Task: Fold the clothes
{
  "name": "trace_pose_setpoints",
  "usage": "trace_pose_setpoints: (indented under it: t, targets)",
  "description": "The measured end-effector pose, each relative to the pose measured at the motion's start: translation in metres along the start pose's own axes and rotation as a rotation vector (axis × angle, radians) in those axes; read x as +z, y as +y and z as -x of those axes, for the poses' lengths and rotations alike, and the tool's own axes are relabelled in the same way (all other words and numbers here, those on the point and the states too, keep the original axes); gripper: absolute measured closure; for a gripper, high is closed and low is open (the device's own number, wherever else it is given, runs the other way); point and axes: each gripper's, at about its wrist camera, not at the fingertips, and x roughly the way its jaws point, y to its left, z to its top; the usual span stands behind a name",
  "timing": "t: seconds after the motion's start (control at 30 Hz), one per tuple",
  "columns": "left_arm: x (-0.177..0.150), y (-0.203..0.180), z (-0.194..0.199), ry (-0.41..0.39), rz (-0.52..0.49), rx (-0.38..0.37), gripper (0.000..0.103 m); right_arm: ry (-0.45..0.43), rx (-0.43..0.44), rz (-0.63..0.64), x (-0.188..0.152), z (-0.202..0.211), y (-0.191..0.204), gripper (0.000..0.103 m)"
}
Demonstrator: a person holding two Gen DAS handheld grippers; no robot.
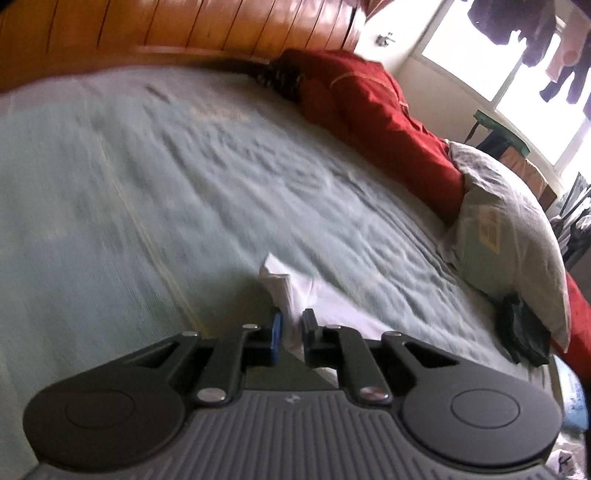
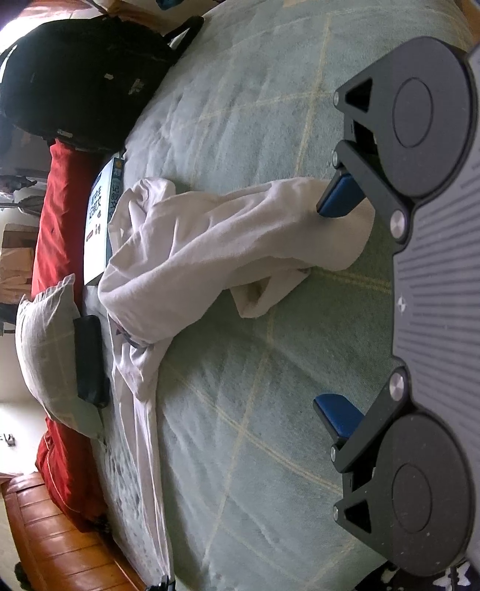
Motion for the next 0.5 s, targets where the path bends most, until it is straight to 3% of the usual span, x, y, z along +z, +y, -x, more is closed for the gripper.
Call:
trace_pose_setpoints:
  t: [0.13, 0.3, 0.5]
  targets:
    - [0.007, 0.003, 0.01, -0.006, -0.019, 0.041, 0.093, -0.004, 0.005, -0.006, -0.001, 0.002, -0.002, 0.0]
    - [0.0, 0.003, 0.012, 0.037, -0.116, 0.161, 0.087, -0.019, 0.014, -0.013, -0.003, 0.007, -0.006, 0.0]
    - [-0.018, -0.009, 0.037, 0.06, -0.265, 0.159, 0.05, -0.027, 0.031, -0.025, -0.005, 0.01, -0.009, 0.0]
